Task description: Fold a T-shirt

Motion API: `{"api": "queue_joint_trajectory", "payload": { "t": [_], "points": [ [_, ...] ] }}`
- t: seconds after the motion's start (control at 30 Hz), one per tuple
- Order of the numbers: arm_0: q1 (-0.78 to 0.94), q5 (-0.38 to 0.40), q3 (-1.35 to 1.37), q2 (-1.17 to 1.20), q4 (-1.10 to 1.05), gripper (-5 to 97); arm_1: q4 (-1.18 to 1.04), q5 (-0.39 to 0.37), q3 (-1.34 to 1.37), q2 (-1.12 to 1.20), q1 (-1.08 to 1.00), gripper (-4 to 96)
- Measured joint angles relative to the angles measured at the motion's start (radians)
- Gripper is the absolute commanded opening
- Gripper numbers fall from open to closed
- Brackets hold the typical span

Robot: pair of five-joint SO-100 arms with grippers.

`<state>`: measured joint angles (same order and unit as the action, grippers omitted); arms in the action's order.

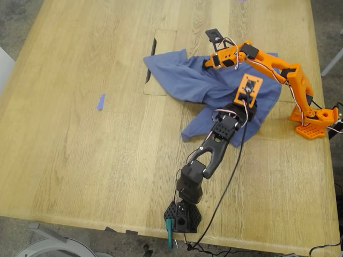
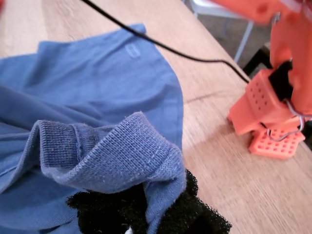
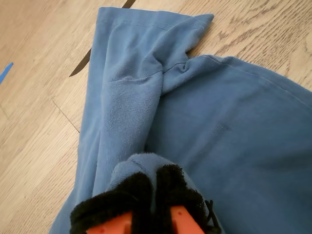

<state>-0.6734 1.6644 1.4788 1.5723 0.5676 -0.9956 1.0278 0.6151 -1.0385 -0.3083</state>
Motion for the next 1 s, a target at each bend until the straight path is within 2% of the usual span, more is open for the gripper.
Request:
{"api": "queue_joint_trajectory", "payload": {
  "t": [0.2,0.6,1.0],
  "points": [
    [-0.014,0.000,0.021,-0.083,-0.101,0,0.048,-0.009,0.000,0.051,-0.040,-0.2],
    [-0.020,-0.002,-0.233,-0.534,-0.236,0,0.103,-0.014,-0.012,0.130,-0.098,-0.2],
    [-0.020,-0.002,-0.253,-0.565,-0.275,0,0.098,-0.020,-0.046,0.160,-0.110,-0.2]
  ]
}}
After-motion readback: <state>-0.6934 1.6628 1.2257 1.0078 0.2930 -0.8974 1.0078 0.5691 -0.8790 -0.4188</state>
